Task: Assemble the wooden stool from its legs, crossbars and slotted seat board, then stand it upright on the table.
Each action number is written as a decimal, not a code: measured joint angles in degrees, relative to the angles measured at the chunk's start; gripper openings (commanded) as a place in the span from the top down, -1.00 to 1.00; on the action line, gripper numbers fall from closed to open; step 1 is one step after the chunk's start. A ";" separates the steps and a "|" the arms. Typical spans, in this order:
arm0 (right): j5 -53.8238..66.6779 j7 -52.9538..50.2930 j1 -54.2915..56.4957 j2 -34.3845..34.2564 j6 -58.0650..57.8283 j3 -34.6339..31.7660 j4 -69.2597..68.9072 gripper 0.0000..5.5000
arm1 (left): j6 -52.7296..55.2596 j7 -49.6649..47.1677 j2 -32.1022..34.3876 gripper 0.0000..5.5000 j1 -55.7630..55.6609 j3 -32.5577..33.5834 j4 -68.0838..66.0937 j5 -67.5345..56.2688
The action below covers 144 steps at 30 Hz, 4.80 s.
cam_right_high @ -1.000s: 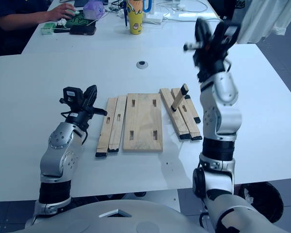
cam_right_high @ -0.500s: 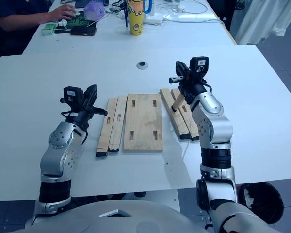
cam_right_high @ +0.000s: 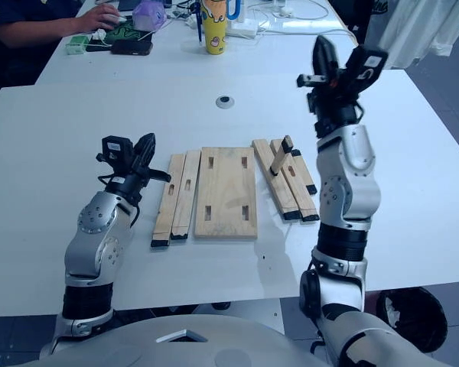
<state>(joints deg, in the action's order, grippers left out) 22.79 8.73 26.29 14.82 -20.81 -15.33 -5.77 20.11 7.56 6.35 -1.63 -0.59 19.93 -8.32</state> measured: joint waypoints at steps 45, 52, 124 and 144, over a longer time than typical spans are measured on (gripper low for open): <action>-4.42 13.16 -21.86 14.90 -31.91 18.29 -8.52 0.24 | -0.61 -4.30 -3.71 1.00 4.38 -1.21 3.30 1.69; -4.09 12.54 -21.60 10.90 -31.27 16.45 -8.11 0.24 | -0.67 -4.14 -3.66 1.00 4.37 -1.19 3.29 1.69; -7.92 40.77 -12.50 13.52 14.71 23.10 -10.44 0.24 | 9.54 -10.04 -3.70 0.61 -3.15 7.57 11.71 -65.91; -6.54 42.46 -12.06 13.97 14.07 22.75 -9.16 -0.06 | 6.97 -10.53 -3.63 0.62 -3.12 9.71 7.35 -62.17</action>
<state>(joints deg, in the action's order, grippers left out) 16.25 51.19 14.23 28.78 -6.74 7.42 -14.93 27.08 -2.97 2.72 -4.74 9.12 27.28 -70.49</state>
